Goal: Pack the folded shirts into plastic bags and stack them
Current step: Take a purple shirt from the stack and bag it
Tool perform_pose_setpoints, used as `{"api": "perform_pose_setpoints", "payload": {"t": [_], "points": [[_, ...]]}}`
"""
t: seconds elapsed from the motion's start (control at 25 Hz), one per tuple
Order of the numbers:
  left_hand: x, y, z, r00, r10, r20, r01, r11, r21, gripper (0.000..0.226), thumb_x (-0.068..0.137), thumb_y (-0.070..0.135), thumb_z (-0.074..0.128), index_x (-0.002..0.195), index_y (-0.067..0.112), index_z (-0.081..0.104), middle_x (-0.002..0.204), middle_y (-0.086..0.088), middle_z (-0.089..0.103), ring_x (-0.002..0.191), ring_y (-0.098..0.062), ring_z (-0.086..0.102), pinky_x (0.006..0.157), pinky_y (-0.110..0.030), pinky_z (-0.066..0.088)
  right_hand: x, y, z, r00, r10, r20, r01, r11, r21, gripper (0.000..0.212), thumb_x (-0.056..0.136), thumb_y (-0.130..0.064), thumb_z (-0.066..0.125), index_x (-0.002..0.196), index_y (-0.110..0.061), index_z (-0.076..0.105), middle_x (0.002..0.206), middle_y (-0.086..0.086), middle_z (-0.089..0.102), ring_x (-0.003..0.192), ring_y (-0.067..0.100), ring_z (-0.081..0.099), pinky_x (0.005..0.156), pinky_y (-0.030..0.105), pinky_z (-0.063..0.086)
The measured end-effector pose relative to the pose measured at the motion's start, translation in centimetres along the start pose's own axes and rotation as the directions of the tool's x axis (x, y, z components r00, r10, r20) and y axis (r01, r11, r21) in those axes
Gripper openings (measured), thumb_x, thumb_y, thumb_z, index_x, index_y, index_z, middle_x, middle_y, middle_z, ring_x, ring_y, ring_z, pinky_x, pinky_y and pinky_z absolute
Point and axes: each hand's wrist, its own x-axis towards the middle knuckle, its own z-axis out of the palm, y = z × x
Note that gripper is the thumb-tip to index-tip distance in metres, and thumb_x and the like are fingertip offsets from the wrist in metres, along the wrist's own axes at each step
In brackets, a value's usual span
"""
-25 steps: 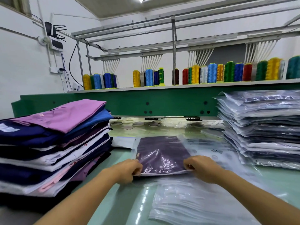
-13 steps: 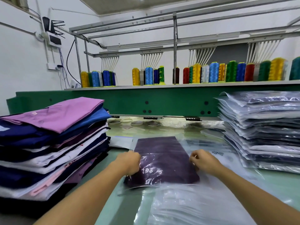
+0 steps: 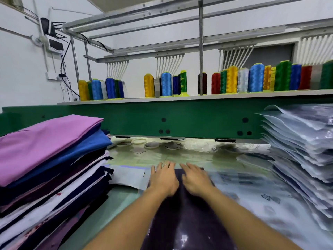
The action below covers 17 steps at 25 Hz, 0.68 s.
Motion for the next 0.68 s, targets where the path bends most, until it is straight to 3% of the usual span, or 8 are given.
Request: {"api": "perform_pose_setpoints", "payload": {"t": [0.2,0.36,0.56,0.68], "points": [[2.4,-1.7,4.9,0.984,-0.052,0.172,0.060,0.997,-0.040,0.056,0.103,0.042,0.024,0.158,0.038,0.018,0.168,0.010,0.013,0.155,-0.031,0.003,0.122,-0.058,-0.005,2.3,1.7,3.5,0.977,0.101,0.189,-0.083,0.991,-0.102,0.064,0.095,-0.067,0.016,0.156,-0.051,0.008,0.170,0.000,-0.002,0.154,0.040,-0.006,0.117,0.067,-0.008],[1.7,-3.6,7.3,0.983,-0.165,0.086,0.167,0.986,-0.015,0.066,0.096,0.067,0.012,0.157,0.044,0.020,0.168,0.010,0.015,0.154,-0.033,0.006,0.122,-0.057,-0.006,2.6,3.5,3.6,0.958,0.192,0.212,-0.164,0.976,-0.142,0.090,0.071,-0.094,0.004,0.154,-0.058,0.004,0.170,0.001,-0.004,0.154,0.039,-0.008,0.118,0.064,-0.005],[0.4,-5.1,6.8,0.971,-0.233,0.054,0.236,0.970,-0.057,0.079,0.091,0.077,0.012,0.159,0.037,0.020,0.169,0.003,0.015,0.155,-0.025,0.007,0.124,-0.052,0.000,1.3,6.1,2.5,0.949,0.255,0.186,-0.228,0.961,-0.153,0.088,0.082,-0.089,0.005,0.159,-0.044,0.001,0.170,0.006,-0.006,0.156,0.033,-0.007,0.125,0.051,-0.002],[-0.8,-5.5,5.5,0.951,-0.287,0.111,0.285,0.958,0.033,0.086,0.091,0.078,0.007,0.162,0.029,0.012,0.169,-0.001,0.010,0.156,-0.030,0.005,0.123,-0.055,-0.001,-0.2,7.5,1.5,0.941,0.297,0.160,-0.267,0.945,-0.187,0.080,0.094,-0.076,0.008,0.162,-0.034,0.003,0.170,0.006,-0.002,0.156,0.027,-0.006,0.124,0.052,-0.001]]}}
